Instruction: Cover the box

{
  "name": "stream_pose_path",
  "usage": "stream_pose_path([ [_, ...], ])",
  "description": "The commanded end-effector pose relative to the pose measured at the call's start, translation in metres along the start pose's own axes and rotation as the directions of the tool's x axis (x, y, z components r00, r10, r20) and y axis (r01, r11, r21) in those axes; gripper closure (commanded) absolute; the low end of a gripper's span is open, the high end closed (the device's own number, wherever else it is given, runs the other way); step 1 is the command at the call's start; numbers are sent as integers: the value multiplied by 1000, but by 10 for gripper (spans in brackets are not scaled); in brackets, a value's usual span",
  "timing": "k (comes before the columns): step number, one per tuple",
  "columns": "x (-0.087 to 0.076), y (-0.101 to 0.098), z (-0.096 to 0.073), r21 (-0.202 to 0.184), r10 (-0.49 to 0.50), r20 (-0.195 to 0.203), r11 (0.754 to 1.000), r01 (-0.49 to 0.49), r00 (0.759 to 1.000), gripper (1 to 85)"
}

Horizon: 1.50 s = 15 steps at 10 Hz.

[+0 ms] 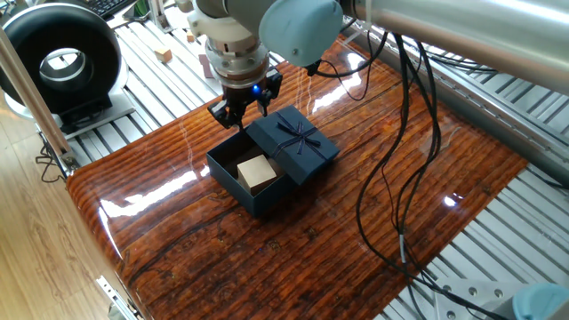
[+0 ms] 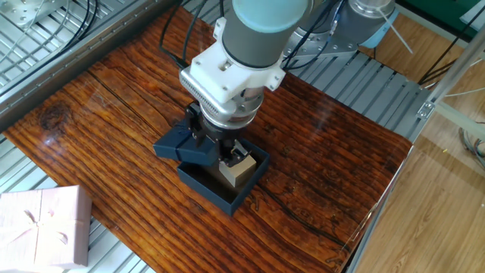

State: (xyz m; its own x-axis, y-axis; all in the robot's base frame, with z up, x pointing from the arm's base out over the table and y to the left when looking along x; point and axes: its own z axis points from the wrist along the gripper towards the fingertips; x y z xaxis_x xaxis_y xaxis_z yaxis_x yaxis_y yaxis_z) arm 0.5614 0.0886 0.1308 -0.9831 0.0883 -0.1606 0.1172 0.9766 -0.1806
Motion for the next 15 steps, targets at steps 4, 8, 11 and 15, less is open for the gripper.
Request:
stream_pose_path([
  [4,7,-8,3,19,30,-35,999,-29,999,347],
  [8,-2,7,-5,-14,-30,-10,999,29,1000,357],
  [11,-11,-4,-15,44,-78,-18,996,79,997,393],
  [15,-30,-6,-21,54,-100,41,994,98,994,417],
])
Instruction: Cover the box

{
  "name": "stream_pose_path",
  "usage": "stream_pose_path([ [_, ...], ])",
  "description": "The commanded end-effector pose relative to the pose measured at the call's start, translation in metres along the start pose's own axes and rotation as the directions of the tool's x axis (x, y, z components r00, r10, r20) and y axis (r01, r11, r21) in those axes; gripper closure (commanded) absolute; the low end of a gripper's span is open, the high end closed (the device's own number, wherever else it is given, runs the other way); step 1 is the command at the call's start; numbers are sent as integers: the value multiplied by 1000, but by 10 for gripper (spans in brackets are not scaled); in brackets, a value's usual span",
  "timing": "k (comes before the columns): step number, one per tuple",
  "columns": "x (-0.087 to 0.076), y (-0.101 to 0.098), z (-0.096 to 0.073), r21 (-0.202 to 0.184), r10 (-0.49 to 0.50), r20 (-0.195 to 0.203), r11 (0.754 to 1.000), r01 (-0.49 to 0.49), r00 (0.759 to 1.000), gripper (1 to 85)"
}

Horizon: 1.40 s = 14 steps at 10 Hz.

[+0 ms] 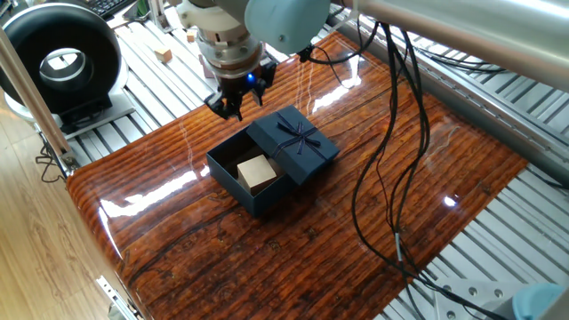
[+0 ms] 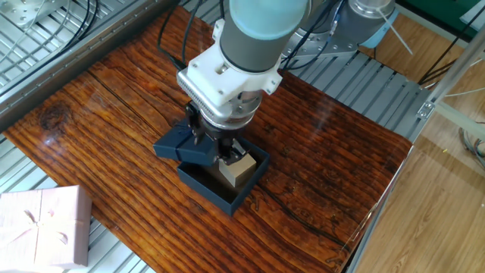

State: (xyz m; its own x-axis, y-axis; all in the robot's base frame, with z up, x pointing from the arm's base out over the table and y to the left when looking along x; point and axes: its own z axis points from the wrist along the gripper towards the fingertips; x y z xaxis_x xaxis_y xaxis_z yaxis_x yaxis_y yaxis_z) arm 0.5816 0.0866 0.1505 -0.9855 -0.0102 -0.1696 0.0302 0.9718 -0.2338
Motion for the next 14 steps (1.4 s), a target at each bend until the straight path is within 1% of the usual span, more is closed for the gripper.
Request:
stream_pose_path([
  [1,-2,-14,-6,52,-23,-8,998,23,1000,430],
  [2,-2,-25,-7,96,-63,-13,993,64,998,443],
  [3,0,-27,-7,102,-88,-24,991,90,996,447],
  [4,5,-20,-6,72,-99,-40,992,102,994,450],
  [6,3,-21,-6,74,-168,-39,982,171,985,450],
  [7,8,-20,-6,65,-196,-57,978,200,979,447],
  [8,17,-16,-7,45,-203,-90,977,207,975,437],
  [9,26,-12,-7,25,-169,-119,985,174,978,433],
  [10,32,-1,-8,-7,-74,-137,997,74,988,427],
  [11,34,0,-5,9,-24,-146,1000,25,989,427],
  [12,34,6,0,16,25,-148,1000,-23,989,427],
  [13,32,5,5,31,64,-152,998,-60,986,433],
  [14,31,7,8,21,91,-156,996,-89,983,440],
])
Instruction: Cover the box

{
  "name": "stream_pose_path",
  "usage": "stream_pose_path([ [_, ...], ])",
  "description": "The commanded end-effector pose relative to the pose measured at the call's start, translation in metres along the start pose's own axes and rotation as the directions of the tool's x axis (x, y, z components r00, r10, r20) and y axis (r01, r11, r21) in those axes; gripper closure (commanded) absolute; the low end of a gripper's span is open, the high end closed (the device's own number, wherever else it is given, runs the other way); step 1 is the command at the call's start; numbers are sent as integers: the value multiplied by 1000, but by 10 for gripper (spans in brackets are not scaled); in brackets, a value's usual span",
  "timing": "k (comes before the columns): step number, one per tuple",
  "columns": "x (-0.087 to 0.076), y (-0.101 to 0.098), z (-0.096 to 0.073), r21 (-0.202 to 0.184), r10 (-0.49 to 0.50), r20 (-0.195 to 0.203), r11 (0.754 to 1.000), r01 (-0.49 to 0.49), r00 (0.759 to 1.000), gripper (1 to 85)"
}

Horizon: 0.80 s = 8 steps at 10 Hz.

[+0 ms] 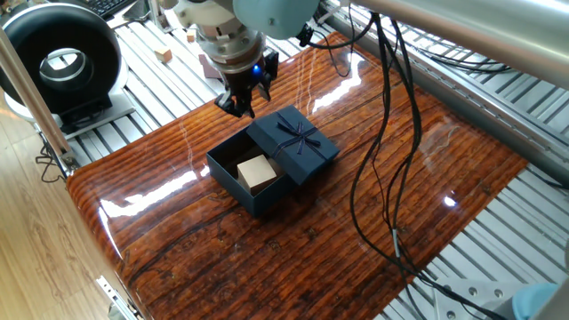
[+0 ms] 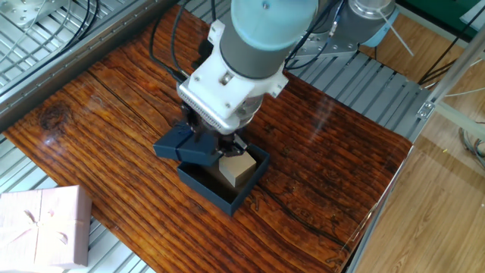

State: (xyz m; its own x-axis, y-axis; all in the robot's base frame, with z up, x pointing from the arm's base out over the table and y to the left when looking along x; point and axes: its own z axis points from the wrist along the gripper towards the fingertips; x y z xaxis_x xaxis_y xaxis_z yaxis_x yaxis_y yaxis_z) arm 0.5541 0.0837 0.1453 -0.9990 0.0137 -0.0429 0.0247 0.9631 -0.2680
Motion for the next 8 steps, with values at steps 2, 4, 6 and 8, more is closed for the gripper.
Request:
stream_pose_path([
  [2,0,11,8,-28,138,-32,990,-139,990,440],
  [4,-5,16,11,-42,175,-33,983,-176,984,437],
  [6,-10,19,17,-39,187,-44,981,-188,981,400],
  [8,-17,22,22,-40,184,-41,982,-185,982,327],
])
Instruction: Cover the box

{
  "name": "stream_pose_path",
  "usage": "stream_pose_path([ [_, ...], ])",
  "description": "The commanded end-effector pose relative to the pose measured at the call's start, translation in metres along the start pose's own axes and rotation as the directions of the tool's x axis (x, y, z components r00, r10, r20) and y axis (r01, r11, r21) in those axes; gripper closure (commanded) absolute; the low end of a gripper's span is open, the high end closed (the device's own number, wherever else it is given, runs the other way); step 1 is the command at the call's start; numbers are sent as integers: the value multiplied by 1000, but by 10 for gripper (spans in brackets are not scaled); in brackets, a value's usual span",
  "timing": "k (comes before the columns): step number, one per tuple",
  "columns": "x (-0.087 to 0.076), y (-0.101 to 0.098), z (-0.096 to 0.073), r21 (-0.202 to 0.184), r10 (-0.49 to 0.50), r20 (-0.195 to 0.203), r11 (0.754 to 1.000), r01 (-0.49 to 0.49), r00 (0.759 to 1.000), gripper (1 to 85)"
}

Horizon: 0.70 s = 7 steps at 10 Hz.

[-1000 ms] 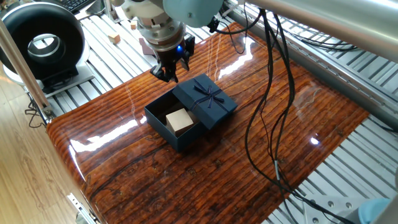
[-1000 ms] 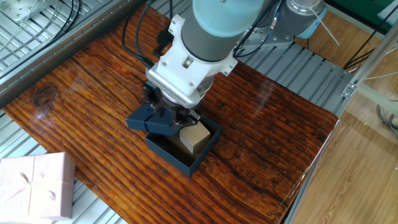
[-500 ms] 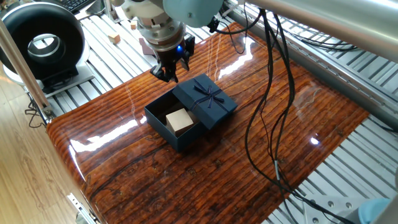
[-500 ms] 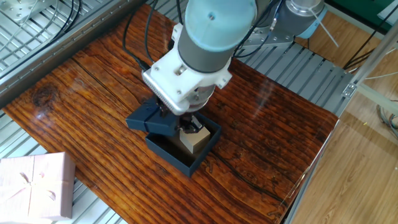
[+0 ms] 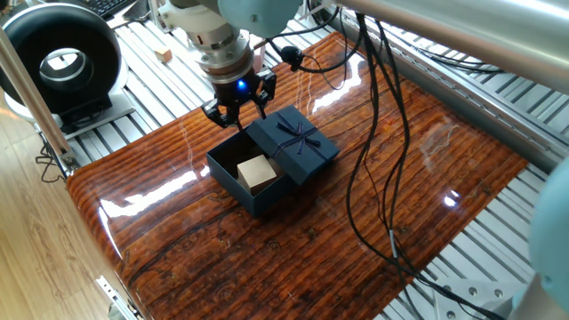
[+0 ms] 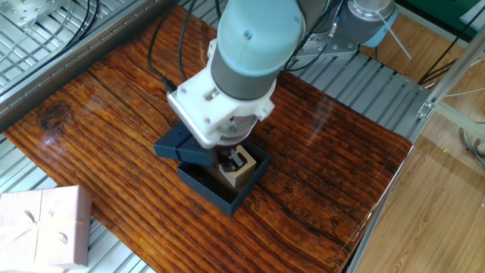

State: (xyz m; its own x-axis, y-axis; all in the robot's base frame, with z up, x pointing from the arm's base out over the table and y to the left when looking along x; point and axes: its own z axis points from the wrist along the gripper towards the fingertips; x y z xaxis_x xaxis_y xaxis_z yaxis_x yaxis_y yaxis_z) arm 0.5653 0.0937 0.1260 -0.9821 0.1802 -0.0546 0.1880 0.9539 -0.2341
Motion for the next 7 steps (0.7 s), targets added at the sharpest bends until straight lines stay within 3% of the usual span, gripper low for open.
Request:
stream_pose_path([
  [1,-8,8,8,-9,8,-6,1000,-8,1000,273],
  [4,-8,13,18,8,-1,-17,1000,1,1000,243],
  [7,11,8,29,47,-34,-90,998,38,995,247],
])
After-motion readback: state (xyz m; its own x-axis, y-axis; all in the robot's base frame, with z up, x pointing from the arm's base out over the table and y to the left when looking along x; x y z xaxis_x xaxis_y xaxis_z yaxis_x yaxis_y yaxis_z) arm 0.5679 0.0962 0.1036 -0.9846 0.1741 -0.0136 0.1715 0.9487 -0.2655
